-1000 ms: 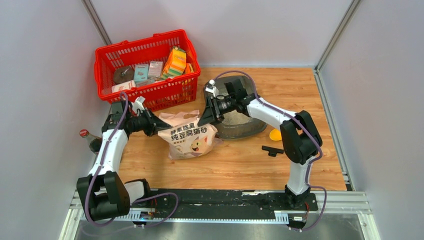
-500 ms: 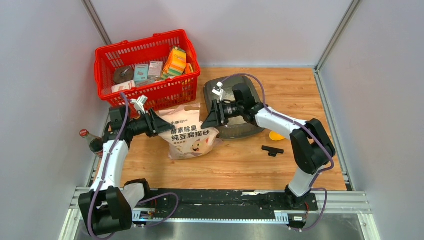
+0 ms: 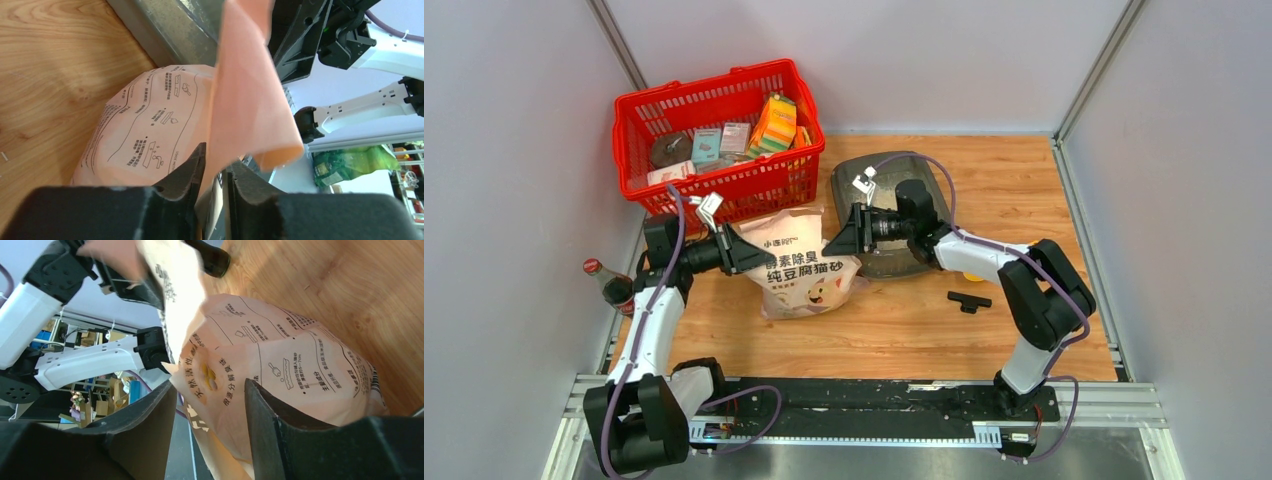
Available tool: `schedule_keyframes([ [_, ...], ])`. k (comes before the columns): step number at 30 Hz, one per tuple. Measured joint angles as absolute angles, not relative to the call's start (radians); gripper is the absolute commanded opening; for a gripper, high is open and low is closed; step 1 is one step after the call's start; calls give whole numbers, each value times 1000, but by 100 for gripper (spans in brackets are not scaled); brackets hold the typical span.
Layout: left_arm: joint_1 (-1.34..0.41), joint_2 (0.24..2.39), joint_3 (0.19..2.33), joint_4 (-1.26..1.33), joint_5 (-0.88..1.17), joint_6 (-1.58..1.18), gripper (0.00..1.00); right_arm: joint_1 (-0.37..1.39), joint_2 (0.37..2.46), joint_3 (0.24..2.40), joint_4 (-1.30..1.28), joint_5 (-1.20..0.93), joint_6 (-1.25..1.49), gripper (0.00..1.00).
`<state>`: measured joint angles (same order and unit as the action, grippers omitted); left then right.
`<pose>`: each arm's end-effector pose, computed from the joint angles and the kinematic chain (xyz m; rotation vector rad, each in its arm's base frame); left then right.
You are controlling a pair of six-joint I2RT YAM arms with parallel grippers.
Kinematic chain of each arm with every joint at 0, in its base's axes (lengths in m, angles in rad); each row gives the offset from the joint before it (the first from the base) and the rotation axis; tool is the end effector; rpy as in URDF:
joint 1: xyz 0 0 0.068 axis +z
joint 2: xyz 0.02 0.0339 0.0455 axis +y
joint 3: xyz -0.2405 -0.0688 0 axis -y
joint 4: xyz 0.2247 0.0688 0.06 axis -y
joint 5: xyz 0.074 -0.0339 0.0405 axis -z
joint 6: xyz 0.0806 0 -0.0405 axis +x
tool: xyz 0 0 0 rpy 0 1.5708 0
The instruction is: Fill the litter box with clean litter
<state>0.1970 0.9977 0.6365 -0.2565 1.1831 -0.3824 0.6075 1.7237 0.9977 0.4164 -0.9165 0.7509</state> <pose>0.2168 -0.0328 0.2318 0.0899 2.0367 -1.3805 0.2769 0.2704 0.2094 -0.5863 2.0864 1.7177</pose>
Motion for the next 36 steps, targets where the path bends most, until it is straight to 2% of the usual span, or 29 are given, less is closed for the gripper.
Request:
schedule_keyframes([
  [3,197,998,603,-200,1182,-414,11,610,1728,998,458,-918,778,46],
  [8,197,998,575,-112,1156,-487,0,611,1734,998,481,-926,801,57],
  [14,197,1008,561,-21,1124,-576,0,622,1734,993,524,-928,808,56],
  [17,197,1018,559,3,1120,-602,0,638,1742,993,545,-923,808,51],
  [20,197,1019,558,6,1118,-609,0,649,1757,993,554,-915,810,42],
  [21,197,1019,558,6,1117,-609,0,649,1761,993,558,-910,812,35],
  [23,197,1019,558,6,1116,-609,0,649,1764,991,560,-897,818,28],
  [26,197,1019,558,1,1117,-605,0,646,1764,980,562,-878,828,4],
  [27,197,1020,558,-5,1117,-603,0,643,1764,979,560,-875,835,0],
  [33,197,1041,585,-85,1118,-576,0,624,1779,991,554,-905,873,0],
  [36,197,1085,659,-221,1114,-529,0,604,1824,1061,496,-972,908,0],
])
